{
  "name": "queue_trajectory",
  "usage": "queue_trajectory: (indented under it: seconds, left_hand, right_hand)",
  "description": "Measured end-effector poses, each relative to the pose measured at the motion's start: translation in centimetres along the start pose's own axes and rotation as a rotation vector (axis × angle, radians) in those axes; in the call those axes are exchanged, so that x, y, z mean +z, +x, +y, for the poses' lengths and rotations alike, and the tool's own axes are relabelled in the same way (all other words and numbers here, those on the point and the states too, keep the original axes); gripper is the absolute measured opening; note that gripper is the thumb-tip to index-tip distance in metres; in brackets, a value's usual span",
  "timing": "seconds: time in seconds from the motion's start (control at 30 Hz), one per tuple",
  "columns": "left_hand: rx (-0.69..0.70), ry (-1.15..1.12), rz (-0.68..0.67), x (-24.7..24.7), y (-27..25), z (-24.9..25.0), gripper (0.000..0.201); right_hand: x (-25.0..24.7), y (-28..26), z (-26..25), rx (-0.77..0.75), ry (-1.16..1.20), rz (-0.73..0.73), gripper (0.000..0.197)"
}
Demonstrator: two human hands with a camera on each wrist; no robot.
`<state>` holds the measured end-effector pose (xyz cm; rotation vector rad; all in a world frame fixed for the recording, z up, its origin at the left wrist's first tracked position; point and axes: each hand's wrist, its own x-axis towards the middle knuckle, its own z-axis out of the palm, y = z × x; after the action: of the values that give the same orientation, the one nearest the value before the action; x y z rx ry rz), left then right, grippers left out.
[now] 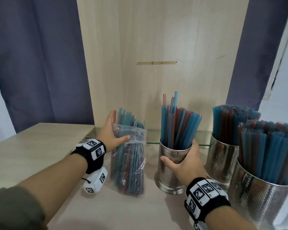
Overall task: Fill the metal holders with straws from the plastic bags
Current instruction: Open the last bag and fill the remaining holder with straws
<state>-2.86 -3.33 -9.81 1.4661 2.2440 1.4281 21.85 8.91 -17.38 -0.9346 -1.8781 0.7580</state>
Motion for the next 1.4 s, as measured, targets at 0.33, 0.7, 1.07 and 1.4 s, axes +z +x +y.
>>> queue_trajectory:
  seconds: [0.33,0.7,1.07,1.4]
  left_hand:
    - [-0.477,0.542,-0.254,-0.8,2.5,-1.7,0.125]
    - [-0.445,0.458,-0.101,0.6,5.1,-0.2,0.091]
    - [-0.471,0.306,0.009,1.6,6.0,-1.5,0.050]
    - [-0.315,0.204,0.260,-1.0,7.8,0.1,0.036]
  right_hand:
    - [-0.3,0.0,-0.4,-0.039,0.005,0.010,0.105]
    - [-0.3,-0.1,-0.5,-0.033,0.017,0.009,0.107]
    - [-0.6,-0.2,-0.7,-0.045,0.024,0.002,0.097]
    - [-0.4,0.0,-0.2,-0.030,0.001,-0.007,0.103]
